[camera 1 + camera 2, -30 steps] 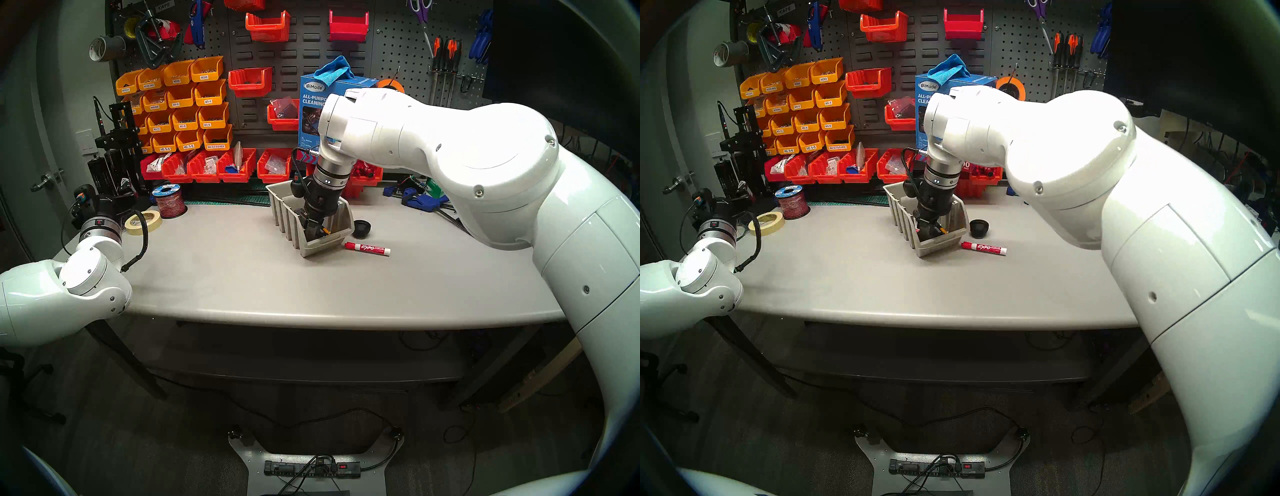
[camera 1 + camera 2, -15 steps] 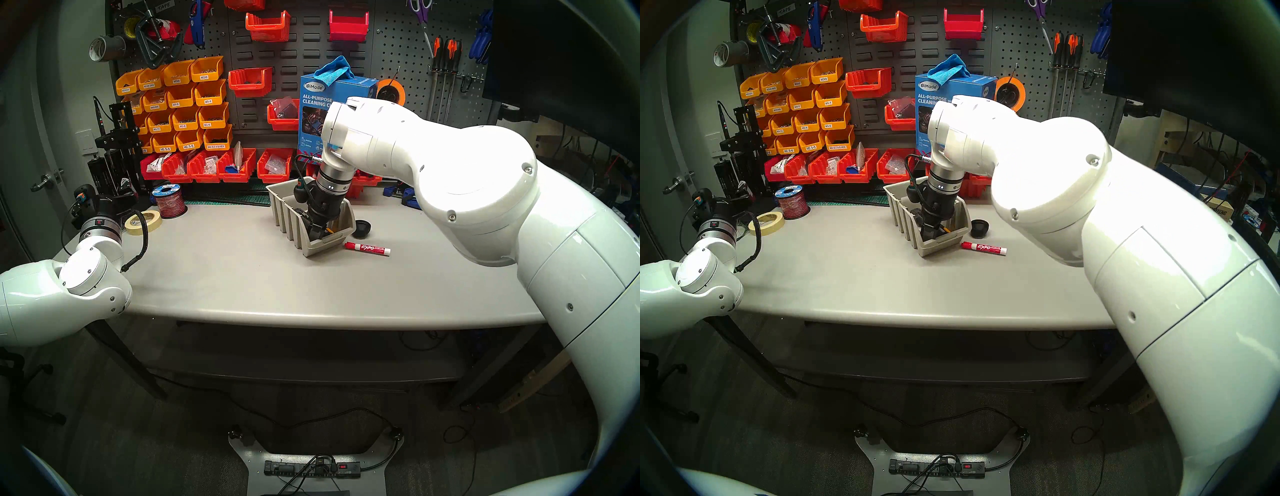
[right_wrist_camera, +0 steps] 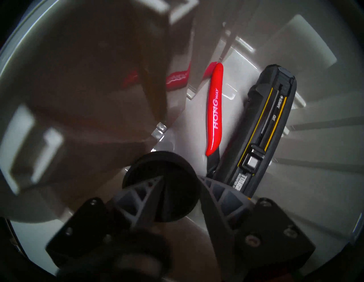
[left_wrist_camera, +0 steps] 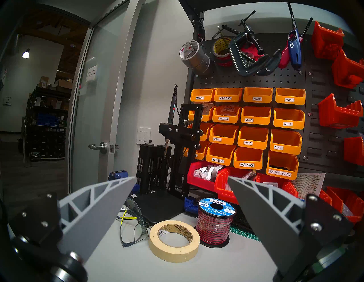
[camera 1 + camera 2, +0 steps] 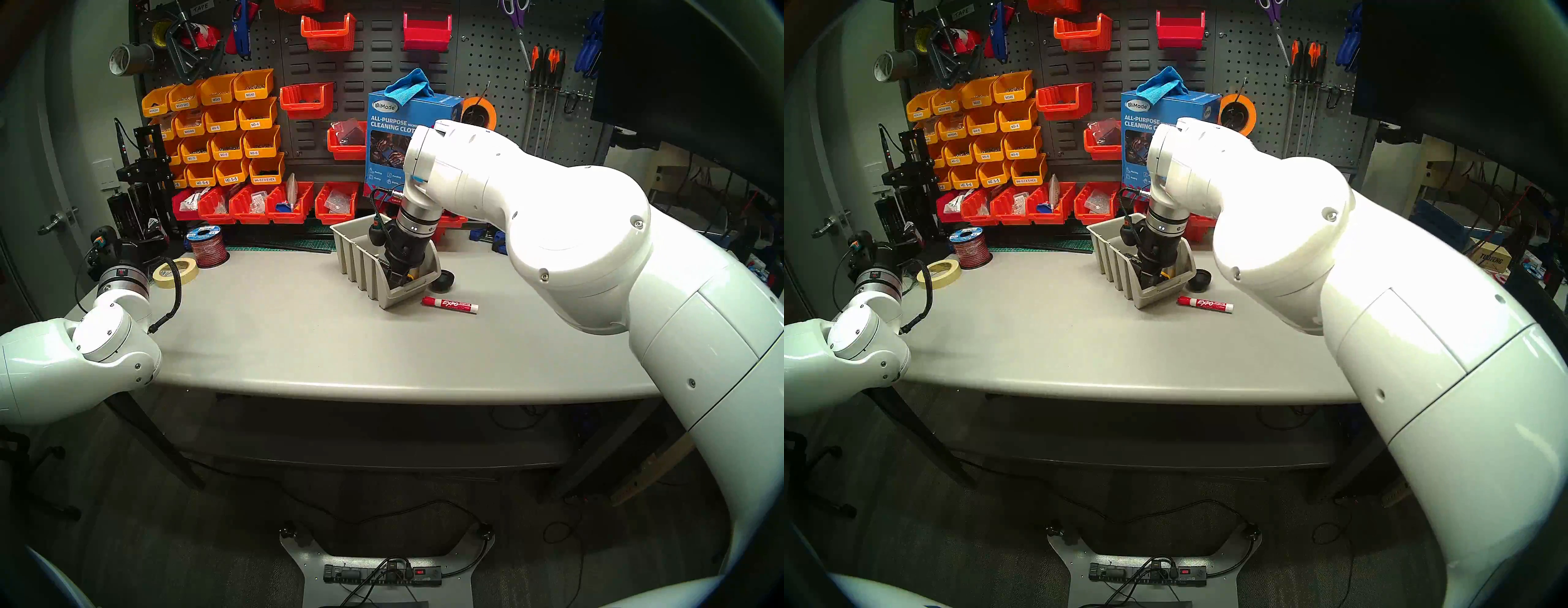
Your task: Take out tools from the storage box
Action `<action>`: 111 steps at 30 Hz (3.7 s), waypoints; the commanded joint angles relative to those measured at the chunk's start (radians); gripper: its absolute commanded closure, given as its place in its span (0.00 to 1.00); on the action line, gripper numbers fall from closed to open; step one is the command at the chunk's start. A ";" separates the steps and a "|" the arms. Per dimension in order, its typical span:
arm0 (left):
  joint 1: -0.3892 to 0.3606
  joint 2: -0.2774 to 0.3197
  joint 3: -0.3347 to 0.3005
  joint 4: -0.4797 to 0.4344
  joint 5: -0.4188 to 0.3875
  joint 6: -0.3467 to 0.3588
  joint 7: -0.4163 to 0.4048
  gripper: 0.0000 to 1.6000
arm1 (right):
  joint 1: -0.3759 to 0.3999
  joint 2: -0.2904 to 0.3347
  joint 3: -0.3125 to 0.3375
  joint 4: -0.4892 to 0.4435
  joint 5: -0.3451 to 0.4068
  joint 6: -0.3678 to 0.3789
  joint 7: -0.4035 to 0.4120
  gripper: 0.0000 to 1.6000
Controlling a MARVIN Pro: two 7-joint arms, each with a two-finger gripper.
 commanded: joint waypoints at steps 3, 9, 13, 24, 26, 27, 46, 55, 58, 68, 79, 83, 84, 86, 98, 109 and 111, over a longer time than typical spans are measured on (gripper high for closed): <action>-0.012 -0.001 -0.011 -0.002 0.005 -0.001 -0.002 0.00 | -0.034 -0.006 0.005 0.001 0.006 0.004 -0.007 0.78; -0.012 -0.001 -0.011 -0.002 0.005 -0.001 -0.002 0.00 | -0.042 -0.004 0.015 0.008 0.015 -0.004 -0.013 1.00; -0.012 -0.001 -0.012 -0.002 0.005 -0.001 -0.002 0.00 | -0.031 0.000 0.024 0.009 0.022 -0.018 -0.013 1.00; -0.012 -0.001 -0.012 -0.002 0.005 -0.001 -0.002 0.00 | 0.051 -0.011 0.047 0.019 0.037 -0.073 0.007 1.00; -0.012 -0.001 -0.012 -0.002 0.005 -0.001 -0.002 0.00 | 0.062 -0.011 0.047 0.021 0.038 -0.079 0.008 1.00; -0.012 -0.001 -0.012 -0.002 0.005 -0.001 -0.002 0.00 | 0.062 -0.011 0.047 0.021 0.038 -0.079 0.008 1.00; -0.012 -0.001 -0.012 -0.002 0.005 -0.001 -0.002 0.00 | 0.078 0.005 0.042 0.027 0.037 -0.091 -0.005 1.00; -0.012 -0.001 -0.012 -0.002 0.005 -0.001 -0.002 0.00 | 0.127 0.019 0.050 0.027 0.042 -0.091 -0.032 1.00; -0.012 -0.001 -0.012 -0.002 0.005 -0.001 -0.002 0.00 | 0.141 0.025 0.051 0.027 0.042 -0.090 -0.036 1.00; -0.012 -0.001 -0.011 -0.002 0.005 -0.001 -0.002 0.00 | 0.191 0.085 0.059 0.027 0.046 -0.052 -0.046 1.00; -0.012 -0.002 -0.011 -0.002 0.004 -0.002 -0.002 0.00 | 0.219 0.182 0.058 0.027 0.047 0.020 -0.041 1.00; -0.012 -0.002 -0.011 -0.002 0.004 -0.002 -0.002 0.00 | 0.209 0.215 0.055 0.028 0.046 0.047 -0.026 1.00; -0.012 -0.002 -0.011 -0.002 0.004 -0.002 -0.002 0.00 | 0.207 0.223 0.053 0.028 0.045 0.053 -0.021 1.00; -0.012 -0.002 -0.011 -0.002 0.004 -0.002 -0.002 0.00 | 0.201 0.236 0.050 0.028 0.045 0.063 -0.007 1.00; -0.012 -0.002 -0.011 -0.002 0.004 -0.002 -0.002 0.00 | 0.129 0.281 0.038 0.004 0.053 0.085 0.081 1.00; -0.012 -0.002 -0.011 -0.002 0.004 -0.002 -0.002 0.00 | 0.053 0.340 0.065 -0.060 0.098 0.085 0.043 1.00; -0.012 -0.002 -0.011 -0.002 0.004 -0.002 -0.002 0.00 | 0.042 0.350 0.068 -0.070 0.103 0.083 0.034 1.00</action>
